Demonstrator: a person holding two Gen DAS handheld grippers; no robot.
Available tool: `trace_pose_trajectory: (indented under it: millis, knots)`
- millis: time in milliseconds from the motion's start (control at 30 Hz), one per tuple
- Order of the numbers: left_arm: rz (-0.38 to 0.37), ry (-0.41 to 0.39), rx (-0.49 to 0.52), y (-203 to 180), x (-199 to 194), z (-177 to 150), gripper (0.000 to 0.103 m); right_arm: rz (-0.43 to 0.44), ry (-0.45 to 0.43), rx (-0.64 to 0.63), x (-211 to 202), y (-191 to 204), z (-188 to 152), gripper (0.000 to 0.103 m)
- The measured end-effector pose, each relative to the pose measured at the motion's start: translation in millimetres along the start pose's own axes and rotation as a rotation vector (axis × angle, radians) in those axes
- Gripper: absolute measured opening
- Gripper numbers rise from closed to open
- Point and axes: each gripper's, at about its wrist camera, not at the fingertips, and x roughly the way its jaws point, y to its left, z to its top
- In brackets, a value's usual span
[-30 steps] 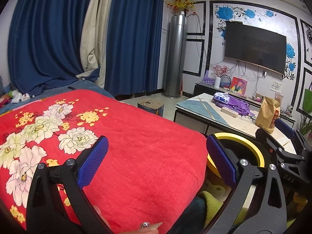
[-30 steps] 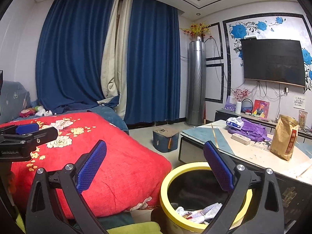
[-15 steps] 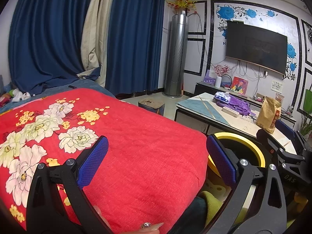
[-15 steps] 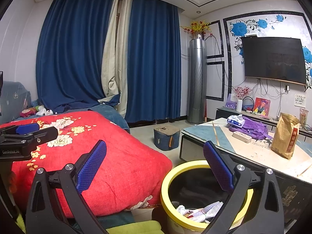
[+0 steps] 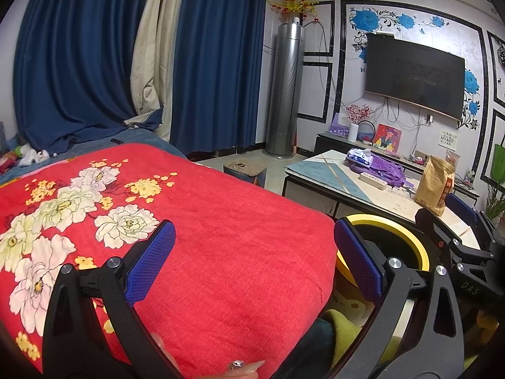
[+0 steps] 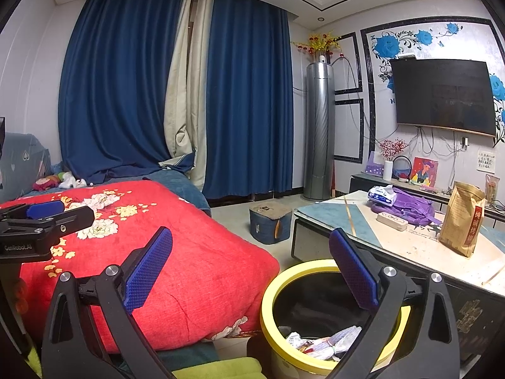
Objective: Collect trash
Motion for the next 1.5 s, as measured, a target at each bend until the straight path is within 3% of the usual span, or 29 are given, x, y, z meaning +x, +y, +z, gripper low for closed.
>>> trace_pose_trajectory:
  millis: [733,1000,1133,1200,1300,1367,1467,1500]
  knots:
    - [0.004,0.011,-0.004,2,1,-2,0.092,-0.003,-0.001,0.002,0,-1,1,0.097]
    - [0.070,0.022,0.009,-2,2,-6,0.092,-0.041,-0.007,0.027,5,-6,11,0.097]
    - [0.057,0.036,-0.039,12,-2,-1,0.092,-0.024,-0.002,0.026,15,0,21,0.097]
    - [0.084,0.054,-0.076,34,-5,7,0.092,0.031,0.015,0.025,27,17,31,0.097]
    - [0.230,0.053,-0.147,97,-23,20,0.092,0.161,0.076,0.009,53,64,49,0.097]
    - [0.411,0.048,-0.228,165,-48,22,0.092,0.336,0.183,-0.033,81,132,58,0.097]
    - [0.697,0.139,-0.373,265,-84,6,0.092,0.582,0.327,-0.107,107,243,57,0.097]
    - [0.759,0.164,-0.408,289,-94,0,0.092,0.655,0.369,-0.154,111,280,52,0.097]
